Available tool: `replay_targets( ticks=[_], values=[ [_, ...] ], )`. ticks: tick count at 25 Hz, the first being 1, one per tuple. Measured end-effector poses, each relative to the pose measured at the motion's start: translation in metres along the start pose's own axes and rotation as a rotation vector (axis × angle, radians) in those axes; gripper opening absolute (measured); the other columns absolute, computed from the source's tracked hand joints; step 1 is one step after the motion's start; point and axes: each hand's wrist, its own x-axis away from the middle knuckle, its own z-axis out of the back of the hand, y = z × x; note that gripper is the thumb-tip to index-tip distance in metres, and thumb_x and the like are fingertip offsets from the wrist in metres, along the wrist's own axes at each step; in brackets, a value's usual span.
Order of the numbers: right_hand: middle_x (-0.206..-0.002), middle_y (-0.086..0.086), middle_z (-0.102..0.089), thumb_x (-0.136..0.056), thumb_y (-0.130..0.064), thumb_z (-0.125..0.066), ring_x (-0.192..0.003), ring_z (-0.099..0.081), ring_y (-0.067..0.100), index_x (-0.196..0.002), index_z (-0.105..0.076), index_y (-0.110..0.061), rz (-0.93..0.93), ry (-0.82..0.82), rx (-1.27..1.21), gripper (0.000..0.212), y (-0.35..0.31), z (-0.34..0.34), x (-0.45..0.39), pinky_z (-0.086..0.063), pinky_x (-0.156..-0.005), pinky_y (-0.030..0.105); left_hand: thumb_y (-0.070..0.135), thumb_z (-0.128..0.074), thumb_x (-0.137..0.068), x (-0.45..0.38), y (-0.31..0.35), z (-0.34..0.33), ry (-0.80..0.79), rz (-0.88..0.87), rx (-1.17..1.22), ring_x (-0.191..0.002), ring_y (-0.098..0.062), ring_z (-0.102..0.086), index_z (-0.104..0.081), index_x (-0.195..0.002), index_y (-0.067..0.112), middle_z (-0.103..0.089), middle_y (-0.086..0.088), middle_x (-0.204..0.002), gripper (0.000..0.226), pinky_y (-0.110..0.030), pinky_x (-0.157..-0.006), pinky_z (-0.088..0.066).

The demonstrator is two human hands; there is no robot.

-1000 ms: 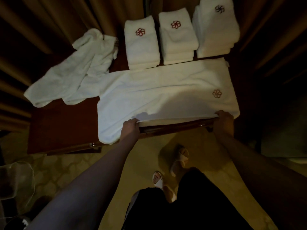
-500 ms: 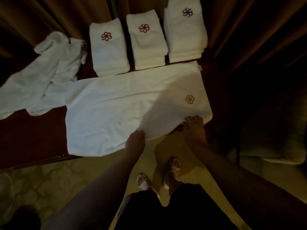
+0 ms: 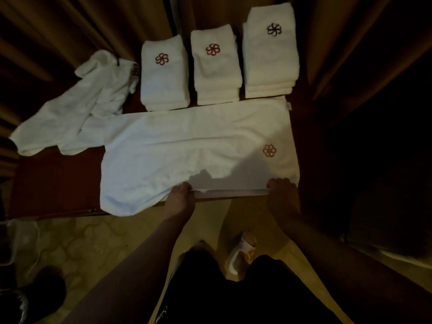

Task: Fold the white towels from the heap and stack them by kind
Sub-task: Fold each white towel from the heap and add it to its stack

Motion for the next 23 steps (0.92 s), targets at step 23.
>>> replay_targets(
  ticks=[23],
  values=[
    [-0.118, 0.007, -0.057, -0.092, -0.011, -0.045, -0.116, -0.050, 0.027, -0.114, -0.056, -0.016, -0.135, -0.194, 0.453, 0.025, -0.004, 0.046, -0.172, -0.034, -0.103, 0.044, 0.024, -0.043, -0.099, -0.195, 0.027, 0.039, -0.272, -0.156, -0.083, -0.089, -0.032, -0.063, -0.065, -0.098, 0.006, -0.064, -0.013, -0.099, 0.028, -0.038, -0.074, -0.052]
  ],
)
